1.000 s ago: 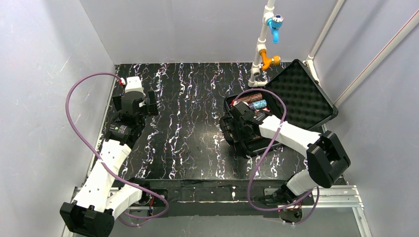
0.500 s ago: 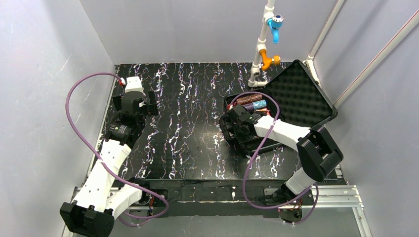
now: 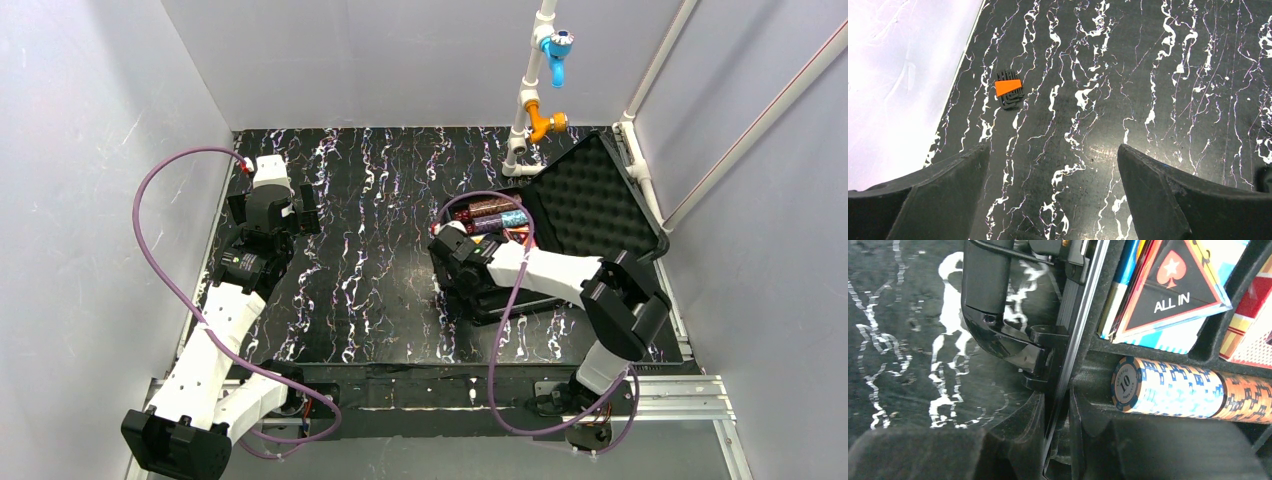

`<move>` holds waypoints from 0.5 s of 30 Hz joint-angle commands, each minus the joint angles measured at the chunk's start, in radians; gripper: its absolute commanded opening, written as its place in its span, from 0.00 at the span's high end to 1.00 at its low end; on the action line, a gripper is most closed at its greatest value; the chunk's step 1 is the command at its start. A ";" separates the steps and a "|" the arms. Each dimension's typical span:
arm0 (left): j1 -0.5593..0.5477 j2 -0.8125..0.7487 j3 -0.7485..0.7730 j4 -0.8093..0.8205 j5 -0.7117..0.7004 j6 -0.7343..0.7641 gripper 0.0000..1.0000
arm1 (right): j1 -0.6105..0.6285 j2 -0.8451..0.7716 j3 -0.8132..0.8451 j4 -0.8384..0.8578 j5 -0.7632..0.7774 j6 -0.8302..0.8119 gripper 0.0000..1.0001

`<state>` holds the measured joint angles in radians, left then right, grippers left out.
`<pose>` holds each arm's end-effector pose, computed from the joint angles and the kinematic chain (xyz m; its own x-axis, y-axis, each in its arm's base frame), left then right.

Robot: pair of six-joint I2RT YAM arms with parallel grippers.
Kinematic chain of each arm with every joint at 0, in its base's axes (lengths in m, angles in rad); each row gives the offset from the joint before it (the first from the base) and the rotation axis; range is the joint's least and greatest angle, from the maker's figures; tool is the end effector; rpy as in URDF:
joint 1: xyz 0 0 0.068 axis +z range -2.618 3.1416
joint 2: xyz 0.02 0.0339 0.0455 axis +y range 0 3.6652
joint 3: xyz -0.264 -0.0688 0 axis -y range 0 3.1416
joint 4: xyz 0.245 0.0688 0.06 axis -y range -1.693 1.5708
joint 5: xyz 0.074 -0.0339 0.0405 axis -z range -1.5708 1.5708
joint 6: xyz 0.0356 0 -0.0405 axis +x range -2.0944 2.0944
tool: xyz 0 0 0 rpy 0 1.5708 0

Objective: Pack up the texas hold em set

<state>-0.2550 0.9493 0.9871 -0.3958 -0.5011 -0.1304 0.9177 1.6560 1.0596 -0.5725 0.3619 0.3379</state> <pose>0.2050 -0.0358 0.3605 -0.3083 -0.0375 -0.9505 -0.2564 0.9655 0.0451 0.2050 0.2472 0.1898 -0.7459 -0.4647 -0.4771 -0.4360 0.8822 -0.1777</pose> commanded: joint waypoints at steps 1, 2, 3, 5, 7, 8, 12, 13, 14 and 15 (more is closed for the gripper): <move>0.004 -0.013 -0.005 0.007 -0.018 0.009 0.01 | 0.138 0.087 0.044 0.095 -0.259 0.070 0.92; 0.005 -0.013 -0.005 0.006 -0.018 0.009 0.01 | 0.155 0.099 0.059 0.097 -0.260 0.075 0.92; 0.004 -0.014 -0.005 0.006 -0.019 0.009 0.01 | 0.173 0.113 0.077 0.098 -0.261 0.081 0.93; 0.004 -0.016 -0.006 0.006 -0.021 0.009 0.01 | 0.210 0.147 0.115 0.098 -0.262 0.091 0.93; 0.004 -0.017 -0.006 0.006 -0.022 0.010 0.01 | 0.245 0.178 0.158 0.095 -0.260 0.102 0.93; 0.004 -0.018 -0.005 0.006 -0.023 0.010 0.01 | 0.263 0.199 0.179 0.094 -0.259 0.108 0.93; 0.004 -0.022 -0.005 0.007 -0.028 0.012 0.01 | 0.321 0.261 0.265 0.091 -0.266 0.126 0.93; 0.004 -0.022 -0.005 0.007 -0.029 0.012 0.01 | 0.333 0.278 0.288 0.090 -0.267 0.131 0.93; 0.004 -0.023 -0.006 0.006 -0.031 0.012 0.01 | 0.343 0.292 0.314 0.089 -0.267 0.135 0.93; 0.004 -0.023 -0.005 0.007 -0.032 0.012 0.01 | 0.352 0.308 0.337 0.086 -0.269 0.138 0.93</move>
<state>-0.2550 0.9489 0.9871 -0.3959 -0.5030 -0.1302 1.1626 1.8601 1.3193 -0.6817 0.3803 0.4450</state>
